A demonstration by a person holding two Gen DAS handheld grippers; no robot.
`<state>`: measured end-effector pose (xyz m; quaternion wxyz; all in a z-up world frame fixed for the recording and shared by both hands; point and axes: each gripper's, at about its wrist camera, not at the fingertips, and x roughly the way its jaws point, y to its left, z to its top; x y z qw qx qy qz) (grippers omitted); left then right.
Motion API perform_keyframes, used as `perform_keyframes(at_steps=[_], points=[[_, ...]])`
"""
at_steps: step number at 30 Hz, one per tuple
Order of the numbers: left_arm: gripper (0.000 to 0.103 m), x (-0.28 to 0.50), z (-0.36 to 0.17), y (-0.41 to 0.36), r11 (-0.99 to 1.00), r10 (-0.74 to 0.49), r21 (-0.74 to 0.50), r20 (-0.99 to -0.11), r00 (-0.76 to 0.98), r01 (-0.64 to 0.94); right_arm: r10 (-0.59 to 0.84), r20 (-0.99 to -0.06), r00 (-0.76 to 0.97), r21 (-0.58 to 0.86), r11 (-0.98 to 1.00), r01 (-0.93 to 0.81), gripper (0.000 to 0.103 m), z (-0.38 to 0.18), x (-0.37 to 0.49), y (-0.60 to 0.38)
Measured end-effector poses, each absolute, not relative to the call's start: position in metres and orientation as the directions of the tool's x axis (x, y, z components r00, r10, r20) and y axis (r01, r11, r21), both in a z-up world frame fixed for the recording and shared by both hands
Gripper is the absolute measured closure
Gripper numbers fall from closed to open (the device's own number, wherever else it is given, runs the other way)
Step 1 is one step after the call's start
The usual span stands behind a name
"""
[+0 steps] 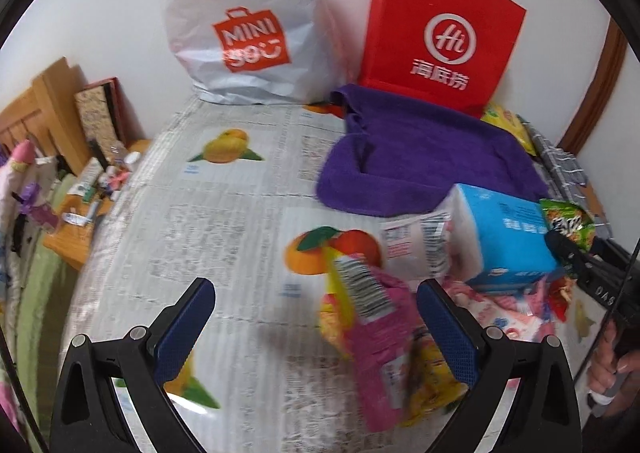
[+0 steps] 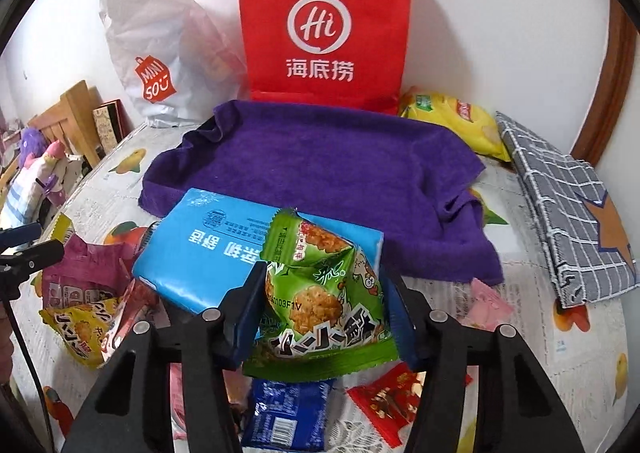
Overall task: Organize snacks
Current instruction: 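Grasp the green cracker bag with the right tool while the left tool grasps the pink-and-yellow candy bag, then carry both held bags up and over onto the purple towel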
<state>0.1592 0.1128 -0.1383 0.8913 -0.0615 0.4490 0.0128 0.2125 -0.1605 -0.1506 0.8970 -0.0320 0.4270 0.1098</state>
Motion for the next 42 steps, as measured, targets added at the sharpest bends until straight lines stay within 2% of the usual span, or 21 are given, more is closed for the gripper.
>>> perform_keyframes(at_steps=[7, 12, 15, 16, 17, 21, 31, 42], points=[[0.002, 0.169, -0.149, 0.095, 0.994, -0.048, -0.092, -0.831, 0.554, -0.052, 0.152, -0.753, 0.641, 0.047, 0.983, -0.178, 0.05, -0.139, 0.191, -0.185], [0.011, 0.175, -0.159, 0.087, 0.996, -0.042, -0.076, -0.861, 0.506, -0.047, 0.123, -0.75, 0.649, 0.048, 0.99, -0.132, 0.05, -0.136, 0.175, -0.204], [0.026, 0.177, -0.165, 0.085, 0.997, -0.011, -0.048, -0.878, 0.479, -0.066, 0.111, -0.752, 0.65, 0.048, 0.992, -0.114, 0.05, -0.138, 0.165, -0.212], [0.033, 0.177, -0.167, 0.085, 0.996, -0.016, -0.054, -0.881, 0.472, -0.068, 0.104, -0.754, 0.648, 0.044, 0.993, -0.108, 0.05, -0.139, 0.162, -0.215], [0.045, 0.178, -0.167, 0.086, 0.995, -0.033, -0.072, -0.882, 0.47, -0.064, 0.1, -0.757, 0.646, 0.042, 0.994, -0.104, 0.05, -0.14, 0.16, -0.216], [0.054, 0.174, -0.161, 0.087, 0.995, -0.023, -0.068, -0.874, 0.486, -0.076, 0.096, -0.763, 0.64, 0.048, 0.995, -0.093, 0.05, -0.144, 0.149, -0.221], [0.055, 0.155, -0.114, 0.1, 0.994, 0.03, -0.037, -0.82, 0.572, -0.106, 0.136, -0.75, 0.647, 0.085, 0.99, -0.109, 0.05, -0.128, 0.128, -0.219], [0.055, 0.134, -0.076, 0.082, 0.996, -0.05, -0.085, -0.783, 0.62, -0.028, 0.11, -0.737, 0.666, 0.054, 0.993, -0.103, 0.05, -0.115, 0.114, -0.215]])
